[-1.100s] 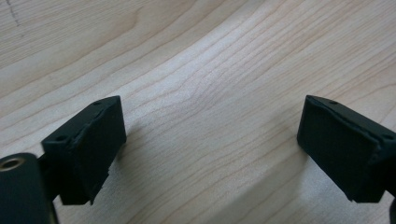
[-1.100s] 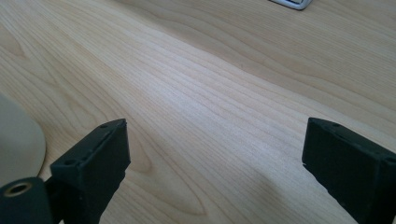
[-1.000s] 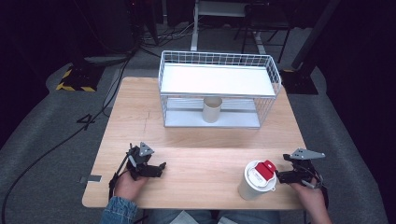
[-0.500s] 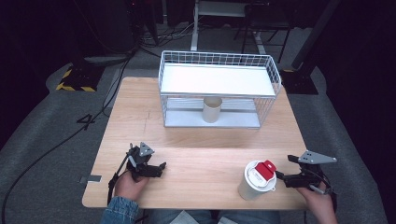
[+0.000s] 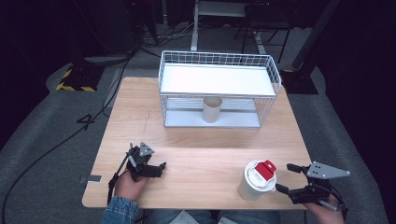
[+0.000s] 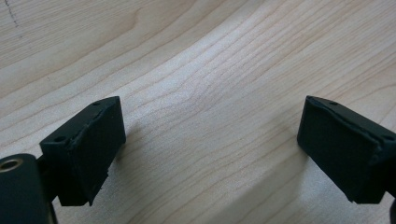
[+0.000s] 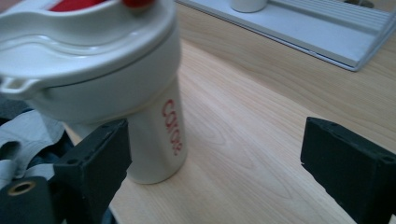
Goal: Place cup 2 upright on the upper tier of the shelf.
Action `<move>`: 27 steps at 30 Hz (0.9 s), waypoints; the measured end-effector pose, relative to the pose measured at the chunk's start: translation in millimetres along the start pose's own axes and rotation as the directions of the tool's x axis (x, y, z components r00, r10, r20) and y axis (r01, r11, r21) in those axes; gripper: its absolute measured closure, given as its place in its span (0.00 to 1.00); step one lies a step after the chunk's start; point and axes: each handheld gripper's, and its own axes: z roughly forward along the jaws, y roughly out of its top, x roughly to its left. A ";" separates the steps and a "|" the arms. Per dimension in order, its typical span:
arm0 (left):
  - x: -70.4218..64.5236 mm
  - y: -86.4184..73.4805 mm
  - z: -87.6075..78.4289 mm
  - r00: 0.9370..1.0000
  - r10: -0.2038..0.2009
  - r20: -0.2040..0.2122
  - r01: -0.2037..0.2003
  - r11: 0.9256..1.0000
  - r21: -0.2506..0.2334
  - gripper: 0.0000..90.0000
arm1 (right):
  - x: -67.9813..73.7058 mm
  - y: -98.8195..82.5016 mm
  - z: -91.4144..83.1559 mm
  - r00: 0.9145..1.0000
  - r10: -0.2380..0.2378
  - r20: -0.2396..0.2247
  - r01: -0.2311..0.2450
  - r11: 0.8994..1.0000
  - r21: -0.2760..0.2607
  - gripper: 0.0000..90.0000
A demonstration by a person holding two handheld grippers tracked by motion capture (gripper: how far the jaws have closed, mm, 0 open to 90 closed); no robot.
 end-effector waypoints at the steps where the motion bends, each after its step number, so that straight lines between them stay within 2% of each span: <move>1: -0.1 0.0 0.0 1.000 -0.001 0.000 0.001 1.000 -0.001 0.09 | 2.7 0.3 -0.2 1.000 -0.007 -0.009 0.007 1.000 -0.003 0.10; 7: 0.0 0.0 0.0 1.000 0.000 0.000 0.000 1.000 0.000 0.09 | 14.5 -0.1 2.0 0.998 -0.029 -0.057 0.029 1.000 -0.001 0.10; 10: 0.0 0.1 0.2 1.000 0.000 0.001 0.000 1.000 -0.001 0.09 | 19.1 -1.8 6.9 0.994 -0.030 -0.105 0.029 1.000 -0.003 0.10; 15: 0.0 0.1 0.2 1.000 0.000 0.001 0.000 1.000 -0.001 0.09 | 26.8 -1.2 16.1 0.987 -0.050 -0.151 0.050 0.999 -0.002 0.10; 21: 0.1 0.2 0.3 1.000 0.001 0.002 -0.001 1.000 -0.001 0.09 | 33.8 -0.6 26.6 0.985 -0.061 -0.159 0.061 0.998 -0.002 0.08; 27: 0.2 0.3 0.3 1.000 0.003 0.002 -0.003 1.000 -0.001 0.09 | 37.5 -2.3 39.4 0.988 -0.057 -0.141 0.057 0.998 -0.006 0.07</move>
